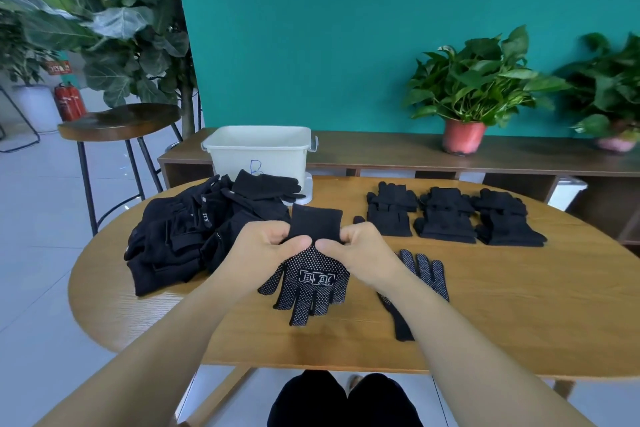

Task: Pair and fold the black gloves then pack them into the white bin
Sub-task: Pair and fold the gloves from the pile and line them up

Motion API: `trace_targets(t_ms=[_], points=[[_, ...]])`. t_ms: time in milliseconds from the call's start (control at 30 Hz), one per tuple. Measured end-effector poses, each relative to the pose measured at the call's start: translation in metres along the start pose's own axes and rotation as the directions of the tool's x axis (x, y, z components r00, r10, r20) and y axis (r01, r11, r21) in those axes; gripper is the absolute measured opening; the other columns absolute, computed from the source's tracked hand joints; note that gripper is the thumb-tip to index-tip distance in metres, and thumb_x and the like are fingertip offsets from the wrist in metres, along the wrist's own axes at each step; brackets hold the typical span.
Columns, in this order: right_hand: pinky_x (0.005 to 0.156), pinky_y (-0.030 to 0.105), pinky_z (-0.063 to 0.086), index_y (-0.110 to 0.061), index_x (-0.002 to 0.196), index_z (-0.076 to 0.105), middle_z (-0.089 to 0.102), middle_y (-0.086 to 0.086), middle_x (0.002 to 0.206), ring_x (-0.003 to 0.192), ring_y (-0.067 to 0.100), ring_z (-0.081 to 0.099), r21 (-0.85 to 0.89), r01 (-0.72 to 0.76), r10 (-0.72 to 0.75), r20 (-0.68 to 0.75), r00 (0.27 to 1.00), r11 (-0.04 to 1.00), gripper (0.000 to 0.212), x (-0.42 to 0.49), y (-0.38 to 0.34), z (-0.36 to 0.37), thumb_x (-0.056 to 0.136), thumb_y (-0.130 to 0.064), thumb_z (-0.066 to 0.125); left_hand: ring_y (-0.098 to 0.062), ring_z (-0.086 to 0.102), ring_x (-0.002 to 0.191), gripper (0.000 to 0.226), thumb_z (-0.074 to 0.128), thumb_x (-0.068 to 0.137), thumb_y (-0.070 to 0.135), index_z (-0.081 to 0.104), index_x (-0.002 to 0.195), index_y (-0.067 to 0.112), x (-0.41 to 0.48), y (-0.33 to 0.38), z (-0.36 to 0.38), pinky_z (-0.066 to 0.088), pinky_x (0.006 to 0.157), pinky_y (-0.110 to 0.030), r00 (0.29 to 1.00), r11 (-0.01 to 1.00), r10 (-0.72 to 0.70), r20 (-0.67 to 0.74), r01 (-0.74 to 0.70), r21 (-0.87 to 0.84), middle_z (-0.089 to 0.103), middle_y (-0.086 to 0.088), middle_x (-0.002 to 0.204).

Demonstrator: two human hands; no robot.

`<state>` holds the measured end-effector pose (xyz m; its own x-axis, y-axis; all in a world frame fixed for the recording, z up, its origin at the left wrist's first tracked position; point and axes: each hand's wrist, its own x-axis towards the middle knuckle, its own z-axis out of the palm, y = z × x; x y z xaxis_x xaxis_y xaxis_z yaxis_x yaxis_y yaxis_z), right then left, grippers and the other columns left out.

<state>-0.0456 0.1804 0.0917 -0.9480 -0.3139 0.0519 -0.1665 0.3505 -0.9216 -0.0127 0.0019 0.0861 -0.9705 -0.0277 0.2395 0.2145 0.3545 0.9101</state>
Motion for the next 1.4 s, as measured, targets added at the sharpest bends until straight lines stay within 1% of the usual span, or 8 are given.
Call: trace_targets(t_ms=[267,433,667,867,1000,1167,1267,1400], points=[[0.075,0.038,0.058,-0.006,0.082,0.073,0.075,0.003,0.077,0.074,0.020,0.071,0.075,0.029,-0.029,0.005,1.000,0.997,0.018,-0.001,-0.035,-0.023,0.090,-0.022,0.069,-0.011,0.062,0.064,0.029,0.065,0.094,0.024,0.067,0.073,0.004,0.008,0.028,-0.005,0.047,0.064,-0.022,1.000,0.993,0.015,0.008,-0.014,-0.116,0.069,-0.011,0.069],[0.048,0.024,0.029,-0.018,0.052,0.030,0.027,-0.014,0.037,0.038,0.004,0.026,-0.239,-0.057,0.051,-0.034,0.998,0.969,0.056,0.002,-0.016,-0.020,0.089,-0.022,0.071,-0.012,0.024,0.051,0.053,0.069,0.091,0.018,0.029,0.055,0.014,0.011,0.015,0.007,0.021,0.050,-0.025,0.999,0.989,0.017,0.048,-0.023,0.144,0.025,0.001,0.053],[0.067,0.029,0.053,-0.002,0.075,0.069,0.072,0.004,0.072,0.065,0.013,0.062,-0.041,-0.063,0.063,-0.005,0.998,0.997,0.026,-0.002,-0.009,-0.031,0.088,-0.024,0.072,-0.019,0.034,0.059,0.053,0.069,0.091,0.026,0.040,0.067,-0.011,0.011,0.012,0.010,0.027,0.055,-0.029,0.998,0.998,-0.023,0.064,0.019,0.058,0.037,-0.013,0.062],[0.054,0.029,0.022,-0.018,0.052,0.024,0.018,-0.009,0.046,0.045,0.011,0.018,-0.211,-0.094,0.070,-0.119,0.990,0.973,0.060,-0.005,0.005,-0.030,0.087,-0.024,0.072,-0.016,0.036,0.057,0.046,0.070,0.090,0.024,0.048,0.066,-0.008,0.011,-0.005,0.021,0.030,0.057,-0.027,0.998,0.996,-0.024,0.062,0.018,0.085,0.039,-0.009,0.058],[0.050,0.027,0.019,-0.020,0.054,0.021,0.015,-0.010,0.049,0.044,0.010,0.015,-0.186,-0.051,0.023,-0.149,0.989,0.981,0.061,-0.007,0.007,-0.031,0.088,-0.021,0.072,-0.009,0.032,0.052,0.044,0.069,0.091,0.019,0.046,0.059,0.000,0.008,0.001,0.024,0.028,0.051,-0.018,0.998,0.995,-0.005,0.055,-0.001,0.099,0.036,-0.001,0.053],[0.061,0.030,0.037,0.001,0.059,0.040,0.041,0.015,0.056,0.057,0.017,0.037,-0.074,-0.039,0.028,-0.136,0.990,0.997,0.050,-0.003,0.009,-0.036,0.088,-0.024,0.072,-0.013,0.051,0.065,0.032,0.064,0.095,0.020,0.059,0.081,-0.008,0.010,0.005,0.018,0.040,0.062,-0.023,0.993,0.998,-0.024,0.115,0.017,0.057,0.060,-0.023,0.073],[0.083,0.050,0.054,0.016,0.092,0.059,0.069,0.026,0.088,0.074,0.033,0.065,-0.010,-0.046,0.044,-0.105,0.993,0.999,0.044,-0.007,0.005,-0.040,0.090,-0.027,0.070,0.006,0.054,0.055,0.018,0.062,0.096,0.016,0.068,0.081,0.008,0.008,0.010,0.015,0.039,0.056,-0.009,0.990,0.998,-0.038,0.133,0.030,0.060,0.070,0.003,0.071],[0.080,0.039,0.054,0.010,0.091,0.067,0.072,0.020,0.093,0.074,0.022,0.064,0.015,-0.051,0.052,-0.056,0.997,0.999,0.036,-0.011,0.000,-0.050,0.093,-0.026,0.066,0.005,0.061,0.065,0.017,0.061,0.097,0.024,0.074,0.089,0.017,0.008,0.018,0.017,0.042,0.064,-0.010,0.980,0.998,-0.067,0.186,0.067,0.006,0.073,0.011,0.077]])
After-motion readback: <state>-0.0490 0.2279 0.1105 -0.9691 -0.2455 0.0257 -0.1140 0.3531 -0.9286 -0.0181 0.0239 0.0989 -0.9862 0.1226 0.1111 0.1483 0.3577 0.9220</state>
